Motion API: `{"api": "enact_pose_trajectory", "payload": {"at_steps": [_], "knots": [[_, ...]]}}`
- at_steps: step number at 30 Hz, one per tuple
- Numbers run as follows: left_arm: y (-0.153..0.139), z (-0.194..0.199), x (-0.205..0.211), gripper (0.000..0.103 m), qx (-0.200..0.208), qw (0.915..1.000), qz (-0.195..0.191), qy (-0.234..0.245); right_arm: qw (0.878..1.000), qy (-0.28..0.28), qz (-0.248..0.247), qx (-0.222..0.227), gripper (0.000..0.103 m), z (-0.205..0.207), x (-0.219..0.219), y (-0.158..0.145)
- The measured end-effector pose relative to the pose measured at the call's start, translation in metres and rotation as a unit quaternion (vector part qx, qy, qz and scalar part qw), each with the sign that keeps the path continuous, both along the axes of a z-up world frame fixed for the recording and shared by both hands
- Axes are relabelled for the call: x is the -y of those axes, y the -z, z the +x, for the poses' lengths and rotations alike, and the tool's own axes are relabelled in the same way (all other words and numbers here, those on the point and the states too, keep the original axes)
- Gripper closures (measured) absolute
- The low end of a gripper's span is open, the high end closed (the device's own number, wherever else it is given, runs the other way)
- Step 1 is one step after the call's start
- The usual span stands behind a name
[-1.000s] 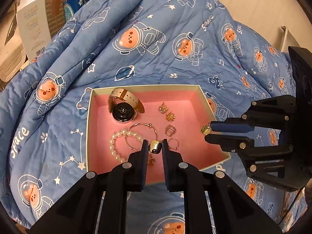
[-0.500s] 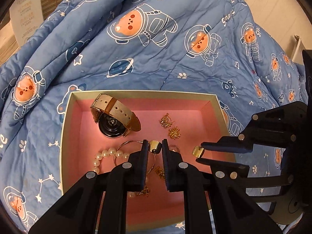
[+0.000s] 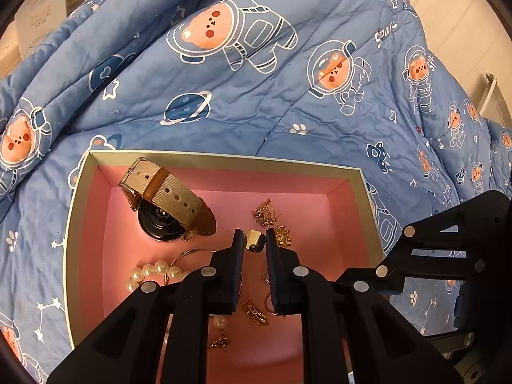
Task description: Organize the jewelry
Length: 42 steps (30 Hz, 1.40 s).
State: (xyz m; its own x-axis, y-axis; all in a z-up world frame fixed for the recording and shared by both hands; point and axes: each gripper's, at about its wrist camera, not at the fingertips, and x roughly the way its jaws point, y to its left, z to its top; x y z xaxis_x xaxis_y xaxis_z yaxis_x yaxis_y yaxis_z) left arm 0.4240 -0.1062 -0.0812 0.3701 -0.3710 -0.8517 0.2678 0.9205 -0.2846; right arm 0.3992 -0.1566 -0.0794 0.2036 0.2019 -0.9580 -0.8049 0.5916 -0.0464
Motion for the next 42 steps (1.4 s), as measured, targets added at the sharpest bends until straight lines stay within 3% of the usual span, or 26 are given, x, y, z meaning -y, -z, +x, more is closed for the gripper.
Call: {"api": "enact_pose_trajectory", "payload": {"at_steps": [10, 13, 18, 26, 31, 33, 41, 42], "knots": [[0.007, 0.001, -0.001, 0.088, -0.003, 1.0, 0.0, -0.001, 1.0, -0.004, -0.001, -0.002, 0.089, -0.002, -0.005, 0.006], [0.007, -0.001, -0.002, 0.081, -0.001, 1.0, -0.003, 0.002, 1.0, -0.009, 0.003, -0.002, 0.089, -0.005, -0.005, 0.005], [0.003, -0.005, -0.005, 0.058, 0.01, 0.9998, -0.02, 0.002, 1.0, -0.01, 0.006, -0.001, 0.089, -0.011, 0.0, 0.004], [-0.013, -0.015, -0.026, 0.048, 0.028, 0.9978, -0.058, -0.017, 1.0, -0.014, -0.012, 0.003, 0.089, -0.009, 0.001, 0.01], [-0.017, -0.024, -0.042, 0.043, 0.035, 0.9969, -0.066, -0.024, 0.999, -0.021, -0.038, 0.012, 0.089, -0.005, -0.008, 0.016], [-0.021, -0.029, -0.047, 0.039, 0.046, 0.9971, -0.052, -0.032, 0.999, -0.021, -0.047, 0.014, 0.089, -0.004, -0.011, 0.018], [-0.029, -0.039, -0.062, 0.031, 0.059, 0.995, -0.068, -0.044, 0.999, -0.006, -0.026, 0.026, 0.089, -0.004, -0.005, 0.009], [-0.03, -0.04, -0.064, 0.029, 0.062, 0.9947, -0.068, -0.046, 0.999, -0.001, -0.018, 0.033, 0.084, -0.002, -0.002, 0.003]]}}
